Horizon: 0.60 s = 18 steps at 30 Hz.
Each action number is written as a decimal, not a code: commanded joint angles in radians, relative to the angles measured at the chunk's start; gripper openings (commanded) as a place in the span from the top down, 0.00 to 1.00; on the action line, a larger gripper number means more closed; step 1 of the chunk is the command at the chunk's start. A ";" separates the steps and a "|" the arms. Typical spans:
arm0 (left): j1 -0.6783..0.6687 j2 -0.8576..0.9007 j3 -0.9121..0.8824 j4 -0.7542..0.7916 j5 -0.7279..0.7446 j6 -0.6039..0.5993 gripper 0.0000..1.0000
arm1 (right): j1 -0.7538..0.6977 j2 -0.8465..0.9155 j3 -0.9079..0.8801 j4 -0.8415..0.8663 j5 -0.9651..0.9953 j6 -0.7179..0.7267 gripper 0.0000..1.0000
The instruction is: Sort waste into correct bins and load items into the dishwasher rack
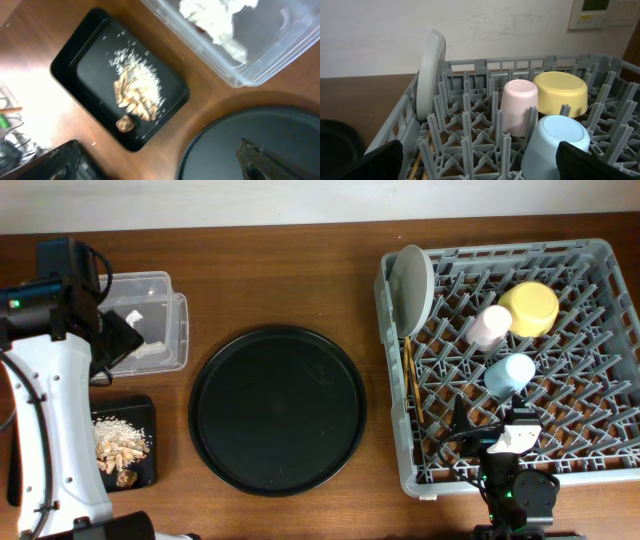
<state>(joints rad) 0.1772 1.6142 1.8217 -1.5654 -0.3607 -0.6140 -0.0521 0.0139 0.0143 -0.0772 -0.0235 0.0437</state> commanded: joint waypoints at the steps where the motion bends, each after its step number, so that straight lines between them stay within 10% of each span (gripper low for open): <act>1: 0.001 -0.054 -0.045 -0.038 -0.003 0.000 0.00 | -0.008 -0.010 -0.009 -0.002 0.013 -0.010 0.02; 18: -0.135 -0.820 -1.391 1.120 0.088 0.055 0.00 | -0.008 -0.010 -0.009 -0.002 0.013 -0.010 0.02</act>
<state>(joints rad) 0.0452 0.9504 0.6086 -0.5850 -0.2882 -0.5720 -0.0528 0.0105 0.0143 -0.0769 -0.0227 0.0406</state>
